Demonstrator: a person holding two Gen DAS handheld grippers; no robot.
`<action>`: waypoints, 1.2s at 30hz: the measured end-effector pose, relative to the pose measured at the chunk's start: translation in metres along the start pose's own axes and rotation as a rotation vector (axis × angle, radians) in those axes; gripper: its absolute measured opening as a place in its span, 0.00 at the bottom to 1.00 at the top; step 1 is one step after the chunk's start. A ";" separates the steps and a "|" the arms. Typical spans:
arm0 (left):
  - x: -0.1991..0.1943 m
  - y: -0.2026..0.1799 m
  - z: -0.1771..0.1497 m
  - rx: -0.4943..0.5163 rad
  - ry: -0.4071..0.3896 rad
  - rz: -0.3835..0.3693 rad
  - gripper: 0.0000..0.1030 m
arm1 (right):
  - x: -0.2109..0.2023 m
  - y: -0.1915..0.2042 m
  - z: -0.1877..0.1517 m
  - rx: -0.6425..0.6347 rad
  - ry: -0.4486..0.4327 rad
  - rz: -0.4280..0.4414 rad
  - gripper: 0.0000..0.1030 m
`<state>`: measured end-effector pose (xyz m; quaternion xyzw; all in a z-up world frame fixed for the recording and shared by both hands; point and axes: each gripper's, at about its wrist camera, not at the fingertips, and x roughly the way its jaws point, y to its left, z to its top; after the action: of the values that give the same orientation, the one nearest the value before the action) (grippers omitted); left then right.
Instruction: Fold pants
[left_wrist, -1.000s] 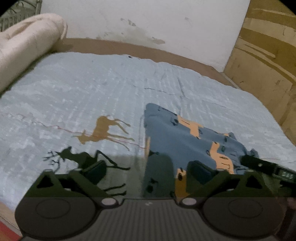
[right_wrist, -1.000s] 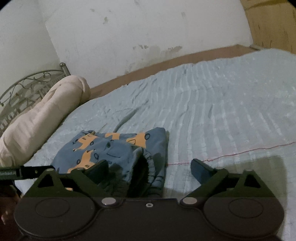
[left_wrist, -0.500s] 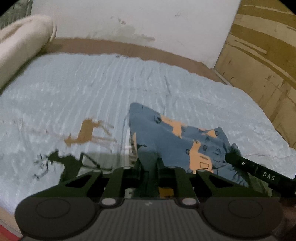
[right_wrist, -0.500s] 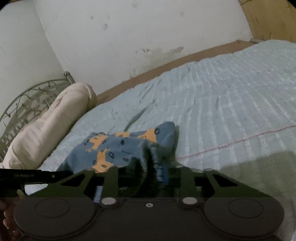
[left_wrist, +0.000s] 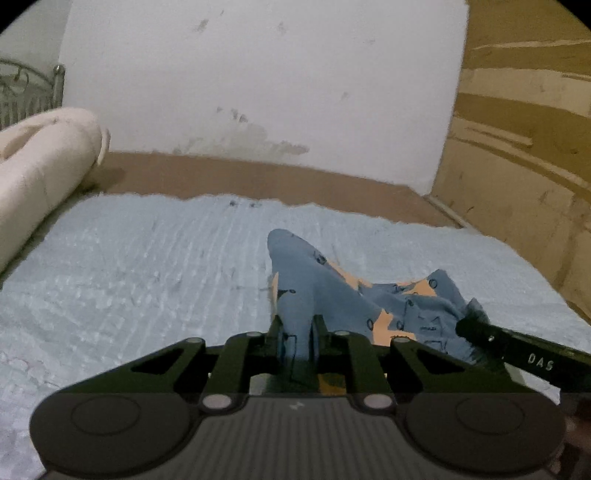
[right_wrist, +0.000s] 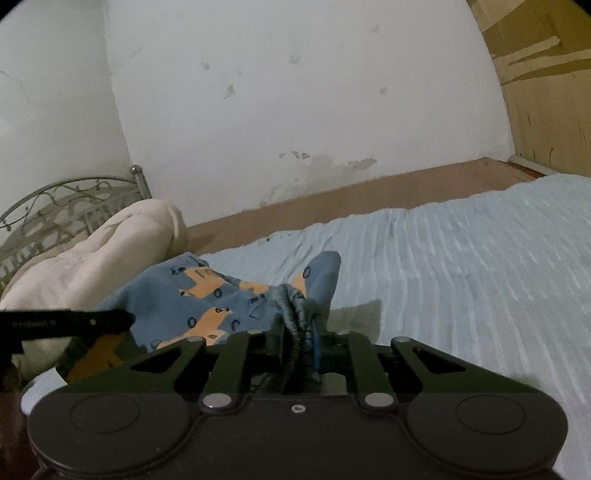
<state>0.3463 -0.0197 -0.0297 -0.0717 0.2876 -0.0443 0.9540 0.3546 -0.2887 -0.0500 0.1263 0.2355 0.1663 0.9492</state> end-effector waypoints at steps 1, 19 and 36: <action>0.006 0.001 -0.001 -0.006 0.016 0.007 0.15 | 0.008 -0.001 0.002 -0.001 0.011 -0.007 0.14; -0.017 0.003 -0.010 -0.001 0.035 0.067 0.87 | 0.007 0.005 -0.011 -0.075 0.046 -0.109 0.53; -0.182 -0.002 -0.055 0.037 -0.159 0.082 0.99 | -0.153 0.081 -0.039 -0.162 -0.151 -0.076 0.99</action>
<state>0.1643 -0.0050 0.0240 -0.0453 0.2129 -0.0049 0.9760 0.1869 -0.2661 0.0041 0.0522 0.1538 0.1386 0.9769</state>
